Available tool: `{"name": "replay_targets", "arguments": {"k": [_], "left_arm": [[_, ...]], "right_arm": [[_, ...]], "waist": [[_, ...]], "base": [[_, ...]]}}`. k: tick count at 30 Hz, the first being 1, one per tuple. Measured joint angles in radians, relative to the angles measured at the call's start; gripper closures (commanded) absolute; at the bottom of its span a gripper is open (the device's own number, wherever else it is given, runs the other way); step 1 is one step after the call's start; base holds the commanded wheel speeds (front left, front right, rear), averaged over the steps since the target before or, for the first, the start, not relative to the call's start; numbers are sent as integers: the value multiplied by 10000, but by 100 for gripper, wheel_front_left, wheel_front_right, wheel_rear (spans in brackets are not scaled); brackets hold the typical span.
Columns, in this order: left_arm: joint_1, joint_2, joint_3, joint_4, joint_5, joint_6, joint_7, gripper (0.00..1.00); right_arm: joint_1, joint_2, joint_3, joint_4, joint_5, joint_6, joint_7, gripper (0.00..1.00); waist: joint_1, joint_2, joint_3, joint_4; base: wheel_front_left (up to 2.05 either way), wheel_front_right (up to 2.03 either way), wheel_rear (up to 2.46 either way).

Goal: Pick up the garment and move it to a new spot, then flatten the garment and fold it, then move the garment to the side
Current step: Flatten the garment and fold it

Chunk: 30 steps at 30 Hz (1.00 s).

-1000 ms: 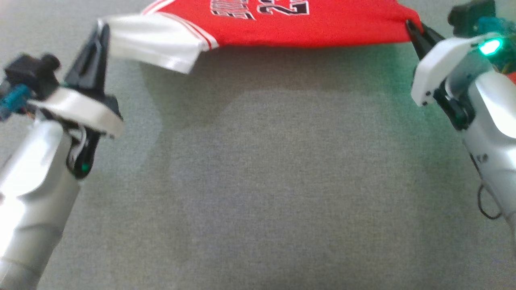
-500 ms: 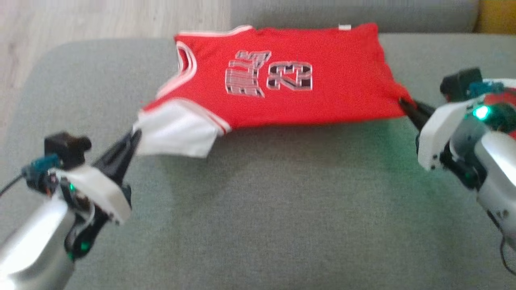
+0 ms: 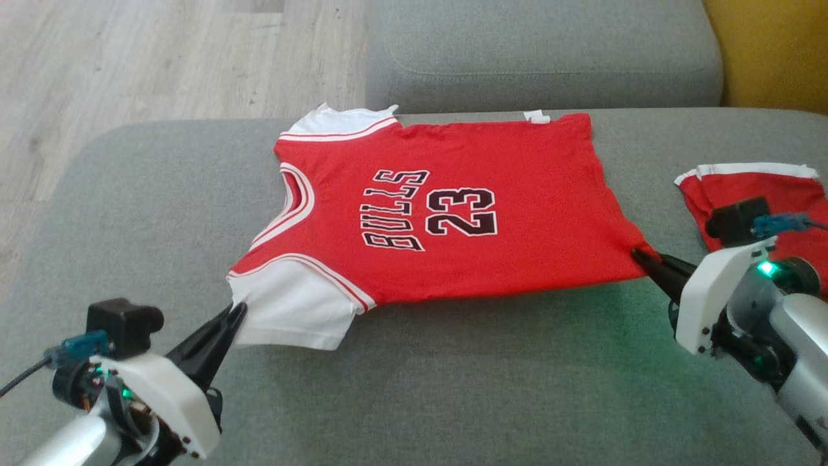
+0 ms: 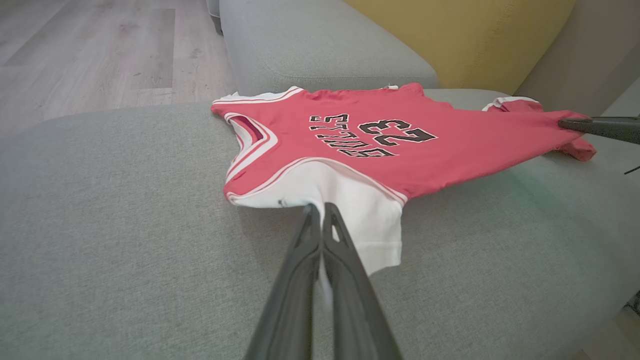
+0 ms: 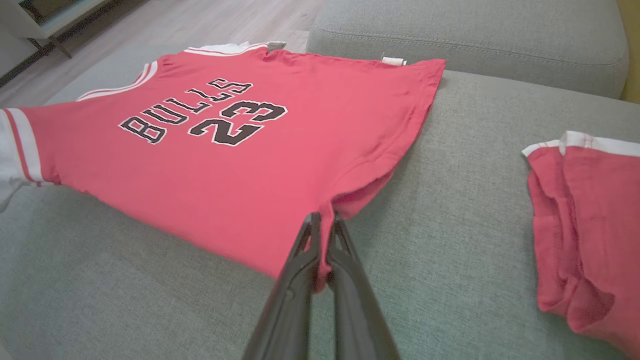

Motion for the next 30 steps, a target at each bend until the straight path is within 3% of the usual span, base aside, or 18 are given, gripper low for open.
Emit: {"name": "replay_targets", "arguments": {"k": [12, 21, 30], "left_arm": [[-833, -4, 90, 525, 263, 134, 38, 100], [-2549, -376, 82, 1918, 740, -403, 322, 100], [-4911, -938, -433, 4339, 1732, -1371, 612, 100]], "right_arm": [[56, 508, -1083, -316, -723, 0, 370, 100], [-691, 943, -1429, -77, -1239, 0, 1072, 100], [-2237, 1499, -1547, 963, -1929, 0, 1488, 100]], "waist": [[3, 0, 694, -195], [4, 0, 1452, -290], [5, -1, 2405, -345]], "base": [[0, 0, 0], [0, 0, 0], [0, 0, 0]]}}
